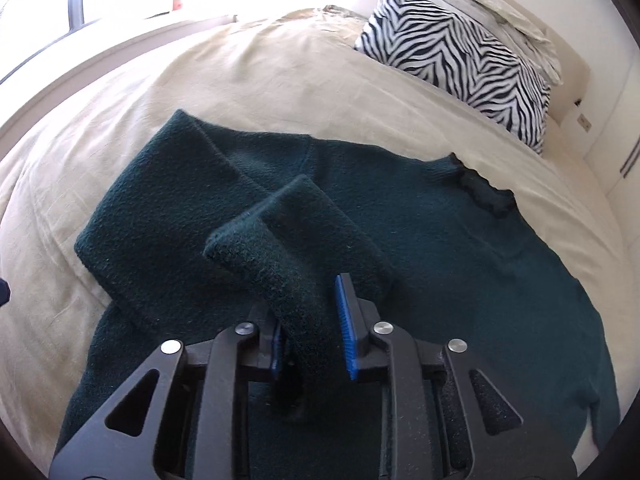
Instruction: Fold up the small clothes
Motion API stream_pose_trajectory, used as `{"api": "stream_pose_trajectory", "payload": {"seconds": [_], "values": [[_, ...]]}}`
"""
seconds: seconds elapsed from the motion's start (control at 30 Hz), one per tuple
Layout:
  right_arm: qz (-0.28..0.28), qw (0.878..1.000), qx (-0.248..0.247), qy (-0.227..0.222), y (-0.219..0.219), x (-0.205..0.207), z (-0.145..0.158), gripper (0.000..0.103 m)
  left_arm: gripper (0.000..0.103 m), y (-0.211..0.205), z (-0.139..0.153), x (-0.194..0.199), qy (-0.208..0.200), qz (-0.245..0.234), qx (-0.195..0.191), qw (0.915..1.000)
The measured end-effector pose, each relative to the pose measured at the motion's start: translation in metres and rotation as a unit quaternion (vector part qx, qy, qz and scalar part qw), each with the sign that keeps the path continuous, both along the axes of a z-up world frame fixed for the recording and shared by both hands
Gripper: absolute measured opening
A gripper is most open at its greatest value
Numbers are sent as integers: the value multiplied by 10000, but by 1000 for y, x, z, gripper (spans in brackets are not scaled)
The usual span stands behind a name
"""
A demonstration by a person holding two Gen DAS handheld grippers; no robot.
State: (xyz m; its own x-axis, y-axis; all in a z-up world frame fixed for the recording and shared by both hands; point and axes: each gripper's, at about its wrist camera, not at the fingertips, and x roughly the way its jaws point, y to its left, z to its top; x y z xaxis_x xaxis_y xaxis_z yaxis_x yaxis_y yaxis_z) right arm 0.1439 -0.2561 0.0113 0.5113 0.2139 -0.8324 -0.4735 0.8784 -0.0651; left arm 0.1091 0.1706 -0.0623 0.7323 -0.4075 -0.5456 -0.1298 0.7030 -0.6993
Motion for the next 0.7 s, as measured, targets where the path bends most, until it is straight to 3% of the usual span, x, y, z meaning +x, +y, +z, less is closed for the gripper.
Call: {"api": "stream_pose_trajectory", "payload": {"seconds": [0.17, 0.3, 0.4, 0.43, 0.47, 0.53, 0.6, 0.63, 0.67, 0.7], "values": [[-1188, 9844, 1253, 346, -97, 10, 13, 16, 90, -10, 2, -1, -19, -111, 55, 9999], [-1750, 9514, 2222, 1215, -164, 10, -21, 18, 90, -25, 4, 0, -20, -255, 152, 9996], [-1736, 9258, 2927, 1646, -183, 6, -42, 33, 90, -37, 3, 2, 42, -380, 201, 9991], [-1698, 9165, 3194, 1708, -187, 5, -44, 46, 90, -41, 3, 3, 65, -425, 226, 9988], [-1690, 9041, 3501, 1773, -192, 7, -46, 52, 90, -45, 3, 4, 68, -470, 261, 9985], [-1771, 8859, 3872, 1842, -196, 14, -48, 52, 90, -50, 5, 6, 66, -535, 379, 9978], [-1801, 8840, 3898, 1849, -197, 23, -49, 47, 90, -54, 5, 8, 82, -561, 437, 9974], [-1792, 8897, 3754, 1879, -195, 29, -48, 23, 90, -54, 5, 9, 90, -557, 440, 9974], [-1773, 8996, 3522, 1878, -194, 35, -47, 8, 90, -55, 5, 10, 96, -549, 445, 9975], [-1754, 9076, 3341, 1840, -193, 39, -44, 8, 90, -55, 5, 11, 99, -539, 456, 9975]]}}
